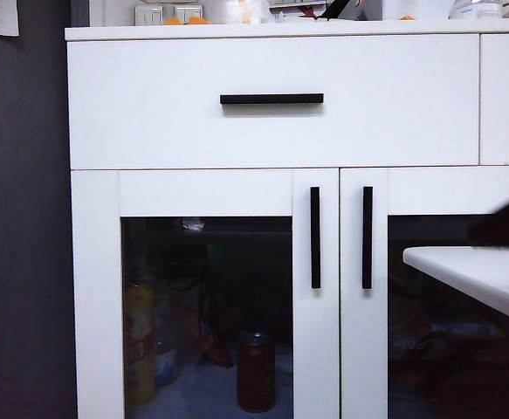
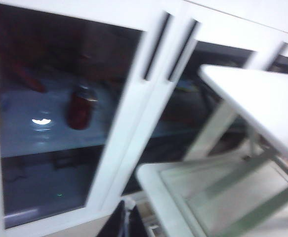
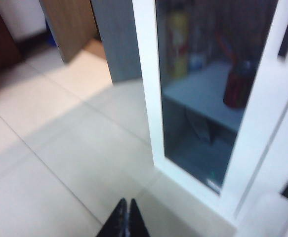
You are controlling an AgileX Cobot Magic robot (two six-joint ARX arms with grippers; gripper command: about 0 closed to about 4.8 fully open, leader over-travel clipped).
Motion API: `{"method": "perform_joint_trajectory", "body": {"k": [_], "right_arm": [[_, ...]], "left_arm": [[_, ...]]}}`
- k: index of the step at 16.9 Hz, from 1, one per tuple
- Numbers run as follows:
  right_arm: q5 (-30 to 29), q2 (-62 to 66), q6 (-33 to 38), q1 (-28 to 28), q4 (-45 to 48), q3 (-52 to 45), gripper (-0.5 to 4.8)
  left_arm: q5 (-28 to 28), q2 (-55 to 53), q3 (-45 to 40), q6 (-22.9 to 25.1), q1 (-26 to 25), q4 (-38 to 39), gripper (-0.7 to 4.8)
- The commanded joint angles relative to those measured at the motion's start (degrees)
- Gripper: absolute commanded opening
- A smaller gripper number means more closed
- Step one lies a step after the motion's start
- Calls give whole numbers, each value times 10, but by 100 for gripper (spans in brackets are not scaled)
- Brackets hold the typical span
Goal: Open the left door of the white cabinet, pick up a can of beverage from the table on the right, place it inside the cabinet, and finally close the cabinet door.
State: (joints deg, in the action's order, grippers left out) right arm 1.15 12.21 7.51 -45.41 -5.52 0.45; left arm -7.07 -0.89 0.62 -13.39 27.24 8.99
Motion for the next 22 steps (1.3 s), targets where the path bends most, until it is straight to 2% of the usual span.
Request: {"method": "perform_joint_trajectory", "body": {"k": [1, 4, 5, 6, 7, 8, 9, 10, 12, 14, 16, 21, 22], "right_arm": [[2, 0, 2, -1, 8, -1, 3], [2, -38, 2, 7, -4, -1, 3], [0, -66, 2, 24, -5, -1, 3], [-2, -106, 2, 65, -5, -1, 4], [-2, -119, 2, 105, 5, -1, 4], [0, -119, 2, 163, 28, -1, 4], [7, -120, 2, 252, 41, -1, 4], [3, -120, 2, 315, 40, -1, 3], [5, -120, 2, 397, 40, -1, 4], [19, -120, 2, 425, 40, -1, 4], [19, -120, 2, 423, 40, -1, 4], [17, -120, 2, 423, 40, -1, 4], [17, -120, 2, 423, 40, -1, 4]], "left_arm": [[4, -1, -2, -2, -1, 3, -6], [3, -1, -3, -2, -1, 4, -5], [4, 0, -3, -2, -1, 3, -5], [-7, 10, -2, -3, -22, 7, -5], [-45, 9, -3, -3, -63, 4, -5], [-60, 9, -3, -3, -113, 1, -5], [-64, 9, -3, -2, -196, 1, -5], [-62, 9, -3, -2, -244, 1, -5], [-48, 9, -3, -2, -313, 1, -5], [-47, 9, -3, -2, -366, 1, -5], [-45, 9, -3, -2, -391, 1, -5], [-48, 9, -3, 1, -394, -6, -5], [-47, 9, -3, 24, -393, -24, -5]]}}
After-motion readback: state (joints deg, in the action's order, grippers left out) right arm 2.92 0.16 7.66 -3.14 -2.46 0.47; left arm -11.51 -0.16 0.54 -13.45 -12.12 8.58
